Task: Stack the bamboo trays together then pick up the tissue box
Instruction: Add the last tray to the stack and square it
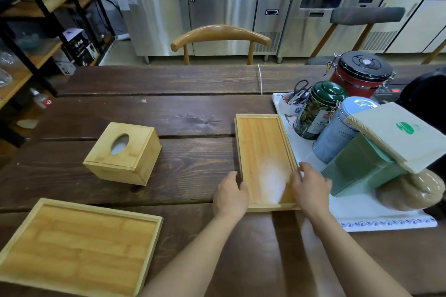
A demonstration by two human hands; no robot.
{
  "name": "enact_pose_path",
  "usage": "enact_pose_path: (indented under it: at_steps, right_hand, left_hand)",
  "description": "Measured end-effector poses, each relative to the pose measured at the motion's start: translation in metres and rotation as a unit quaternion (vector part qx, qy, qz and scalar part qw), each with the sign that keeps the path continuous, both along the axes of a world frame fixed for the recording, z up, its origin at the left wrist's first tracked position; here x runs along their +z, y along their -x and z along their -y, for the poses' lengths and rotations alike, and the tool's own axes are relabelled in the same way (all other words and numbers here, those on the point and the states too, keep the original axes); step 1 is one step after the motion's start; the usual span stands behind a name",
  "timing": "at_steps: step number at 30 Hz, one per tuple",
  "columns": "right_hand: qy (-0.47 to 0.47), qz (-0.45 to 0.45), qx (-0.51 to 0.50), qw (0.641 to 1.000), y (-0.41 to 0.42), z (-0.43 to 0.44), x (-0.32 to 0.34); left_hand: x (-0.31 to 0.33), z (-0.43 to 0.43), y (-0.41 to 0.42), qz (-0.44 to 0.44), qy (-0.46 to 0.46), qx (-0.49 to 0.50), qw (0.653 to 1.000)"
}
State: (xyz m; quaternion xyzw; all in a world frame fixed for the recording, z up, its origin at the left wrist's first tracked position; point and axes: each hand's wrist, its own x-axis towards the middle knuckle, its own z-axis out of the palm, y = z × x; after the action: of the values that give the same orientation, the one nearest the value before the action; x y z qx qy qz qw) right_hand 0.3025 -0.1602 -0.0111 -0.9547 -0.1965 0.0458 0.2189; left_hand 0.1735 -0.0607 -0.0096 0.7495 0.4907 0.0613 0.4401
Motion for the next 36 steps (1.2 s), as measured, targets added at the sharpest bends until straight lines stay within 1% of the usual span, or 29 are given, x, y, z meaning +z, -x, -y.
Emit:
enact_pose_path:
  at_steps: [3, 5, 8, 10, 12, 15, 18, 20, 22, 24, 25, 26, 27, 28, 29, 32, 34, 36]
  right_hand:
    - [-0.024, 0.020, 0.070, 0.997, 0.015, -0.021, 0.018]
    - [-0.047, 0.008, 0.123, 0.991, 0.036, -0.040, 0.029]
    - [-0.069, -0.036, 0.208, 0.975, 0.076, -0.074, 0.031]
    - [-0.052, -0.075, 0.262, 0.961, 0.106, -0.097, 0.024]
    - [-0.017, -0.103, 0.319, 0.942, 0.137, -0.117, 0.017]
    - [0.032, -0.127, 0.402, 0.906, 0.182, -0.140, 0.009]
    - [0.087, -0.146, 0.450, 0.877, 0.219, -0.151, 0.005]
    - [0.124, -0.166, 0.470, 0.858, 0.239, -0.153, 0.000]
    - [0.152, -0.161, 0.473, 0.853, 0.254, -0.151, -0.004]
    - [0.144, -0.155, 0.451, 0.867, 0.264, -0.151, -0.003]
    - [0.125, -0.182, 0.429, 0.876, 0.269, -0.152, -0.002]
    - [0.102, -0.230, 0.399, 0.882, 0.273, -0.153, 0.002]
    - [0.076, -0.284, 0.363, 0.884, 0.276, -0.154, 0.005]
    - [0.049, -0.336, 0.324, 0.883, 0.279, -0.155, 0.009]
    - [0.023, -0.384, 0.284, 0.878, 0.281, -0.155, 0.011]
    - [-0.021, -0.483, 0.199, 0.853, 0.286, -0.154, 0.013]
    - [-0.025, -0.505, 0.181, 0.844, 0.291, -0.154, 0.013]
    - [-0.019, -0.505, 0.175, 0.845, 0.296, -0.156, 0.011]
  left_hand:
    - [0.014, -0.025, 0.032, -0.018, -0.064, -0.012, 0.998]
    - [0.023, -0.043, 0.063, -0.032, -0.116, 0.003, 0.993]
    - [0.025, -0.065, 0.119, -0.054, -0.171, 0.073, 0.981]
    - [0.021, -0.073, 0.159, -0.082, -0.190, 0.123, 0.971]
    - [0.016, -0.077, 0.198, -0.122, -0.174, 0.177, 0.961]
    - [0.003, -0.075, 0.247, -0.164, -0.116, 0.250, 0.947]
    - [-0.009, -0.066, 0.278, -0.157, -0.008, 0.312, 0.937]
    - [-0.013, -0.059, 0.285, -0.117, 0.063, 0.335, 0.933]
    - [-0.014, -0.052, 0.284, -0.045, 0.107, 0.366, 0.924]
    - [-0.010, -0.049, 0.280, 0.059, 0.151, 0.419, 0.893]
    - [-0.006, -0.049, 0.278, 0.118, 0.175, 0.448, 0.869]
    - [-0.002, -0.050, 0.278, 0.175, 0.196, 0.473, 0.841]
    - [0.002, -0.052, 0.279, 0.219, 0.207, 0.495, 0.815]
    - [0.006, -0.054, 0.281, 0.239, 0.213, 0.509, 0.799]
    - [0.008, -0.057, 0.285, 0.236, 0.212, 0.517, 0.795]
    - [0.012, -0.065, 0.299, 0.177, 0.202, 0.513, 0.816]
    - [0.012, -0.069, 0.307, 0.146, 0.210, 0.495, 0.831]
    - [0.011, -0.071, 0.313, 0.110, 0.213, 0.478, 0.845]
